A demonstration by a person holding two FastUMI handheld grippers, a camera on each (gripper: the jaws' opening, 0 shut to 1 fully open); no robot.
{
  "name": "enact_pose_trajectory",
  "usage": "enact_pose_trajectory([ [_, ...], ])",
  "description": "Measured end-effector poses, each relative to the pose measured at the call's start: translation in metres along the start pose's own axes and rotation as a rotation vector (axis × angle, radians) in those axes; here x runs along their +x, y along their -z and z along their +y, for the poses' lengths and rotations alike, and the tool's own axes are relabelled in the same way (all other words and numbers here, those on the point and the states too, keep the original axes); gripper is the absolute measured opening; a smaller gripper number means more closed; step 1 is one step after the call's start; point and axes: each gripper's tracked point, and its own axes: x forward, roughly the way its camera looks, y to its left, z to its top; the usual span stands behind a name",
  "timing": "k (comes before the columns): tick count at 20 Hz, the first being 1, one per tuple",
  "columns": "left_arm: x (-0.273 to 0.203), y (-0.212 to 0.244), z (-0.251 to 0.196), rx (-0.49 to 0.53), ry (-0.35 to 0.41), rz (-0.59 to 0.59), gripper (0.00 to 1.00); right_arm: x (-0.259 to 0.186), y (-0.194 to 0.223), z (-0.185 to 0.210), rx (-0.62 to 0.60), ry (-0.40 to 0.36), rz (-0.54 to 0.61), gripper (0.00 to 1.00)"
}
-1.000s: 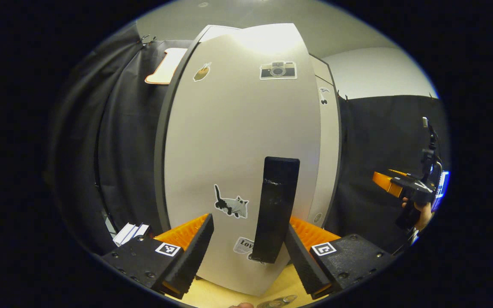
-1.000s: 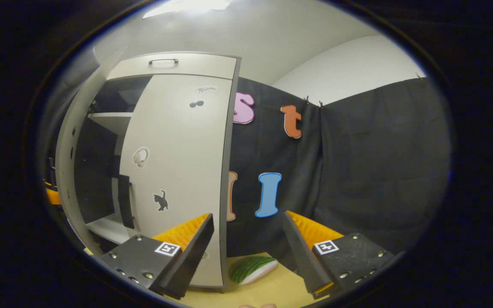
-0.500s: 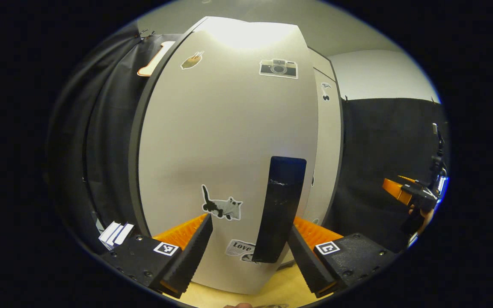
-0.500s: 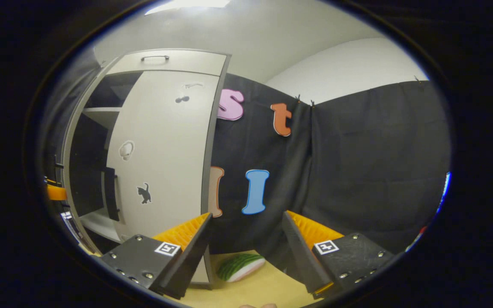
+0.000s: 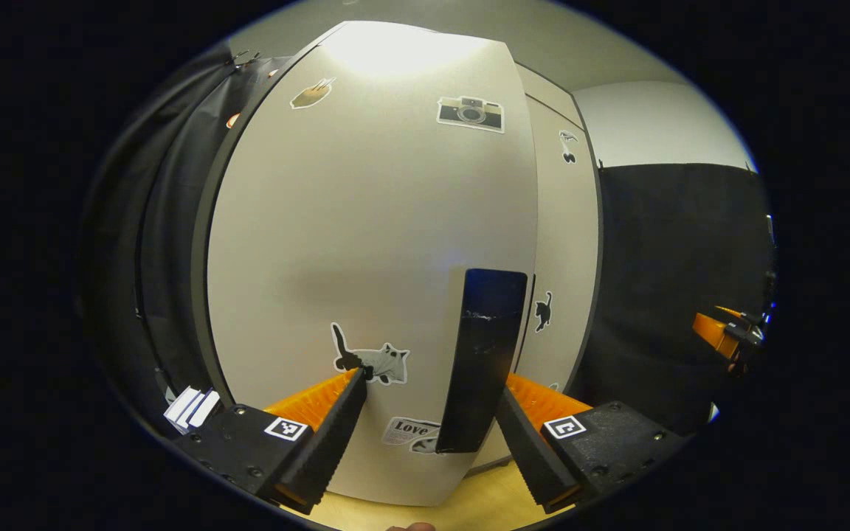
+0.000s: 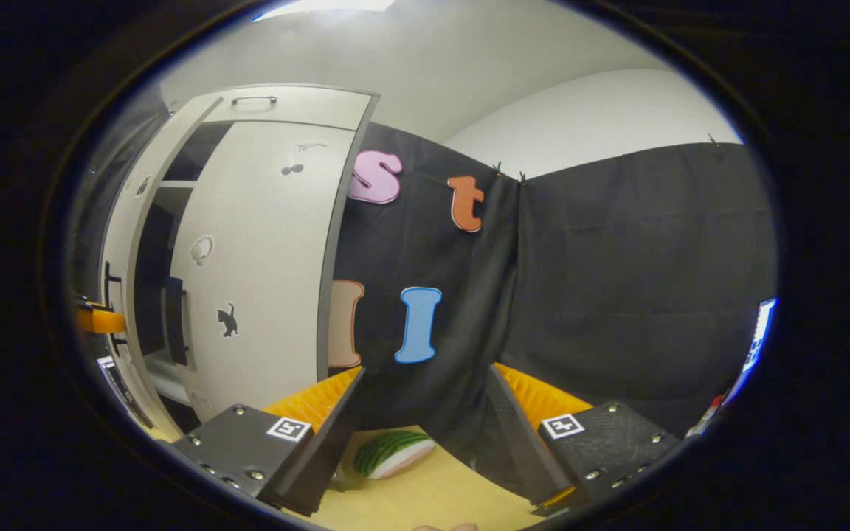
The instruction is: Grasp the bottle in the cabinet with the left hand and place it on the coaster, then close the right door with the right hand and the left door with the left hand.
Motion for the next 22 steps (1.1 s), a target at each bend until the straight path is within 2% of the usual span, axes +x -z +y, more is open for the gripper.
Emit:
enact_pose_trajectory([
  [16, 0.0, 0.0, -0.004, 0.048, -0.088, -0.032, 1.0, -0.023, 0.007, -0.037, 0.001, 0.033, 0.018, 0.98],
  [22, 0.006, 0.0, -0.007, 0.076, -0.108, -0.03, 1.0, -0.031, 0.006, -0.036, 0.006, 0.006, 0.021, 0.98],
])
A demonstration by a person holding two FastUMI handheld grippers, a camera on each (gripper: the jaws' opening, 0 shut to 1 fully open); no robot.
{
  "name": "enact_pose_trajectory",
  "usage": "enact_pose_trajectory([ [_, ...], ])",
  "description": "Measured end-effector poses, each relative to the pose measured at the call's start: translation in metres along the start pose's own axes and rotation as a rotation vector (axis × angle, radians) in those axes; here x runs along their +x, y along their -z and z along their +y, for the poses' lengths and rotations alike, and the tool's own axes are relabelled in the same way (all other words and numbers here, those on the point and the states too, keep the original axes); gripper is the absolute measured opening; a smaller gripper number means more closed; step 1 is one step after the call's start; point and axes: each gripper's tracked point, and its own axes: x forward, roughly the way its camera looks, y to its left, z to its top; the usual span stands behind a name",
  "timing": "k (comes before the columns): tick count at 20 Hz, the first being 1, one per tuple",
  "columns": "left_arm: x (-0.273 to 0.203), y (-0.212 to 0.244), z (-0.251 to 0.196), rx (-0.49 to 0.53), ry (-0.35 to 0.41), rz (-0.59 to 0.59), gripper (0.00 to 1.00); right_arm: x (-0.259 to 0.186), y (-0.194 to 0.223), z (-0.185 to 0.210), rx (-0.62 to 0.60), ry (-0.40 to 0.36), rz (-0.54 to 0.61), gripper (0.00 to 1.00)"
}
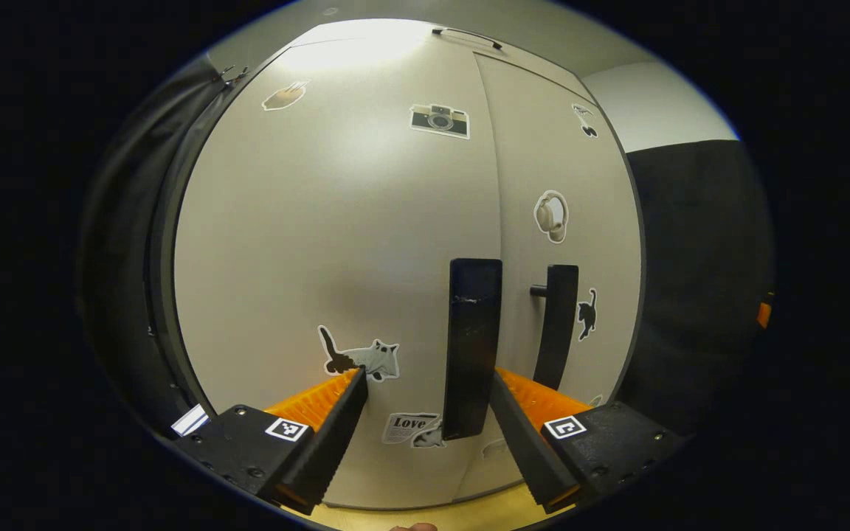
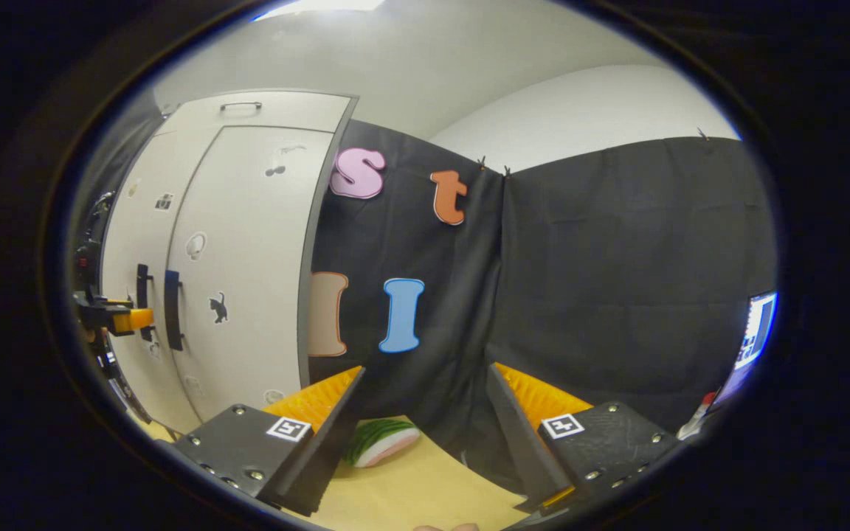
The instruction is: Grasp the bottle in the cabinet with the left hand and place it on the coaster, then close the right door with the right hand and the left door with the left hand.
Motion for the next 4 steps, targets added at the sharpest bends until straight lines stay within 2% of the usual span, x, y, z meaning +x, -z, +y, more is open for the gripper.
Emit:
enact_pose_trajectory([
  [4, -0.003, 0.0, -0.002, -0.01, -0.004, 0.03, 1.0, -0.004, -0.014, 0.017, 0.015, -0.065, -0.011, 0.98],
])
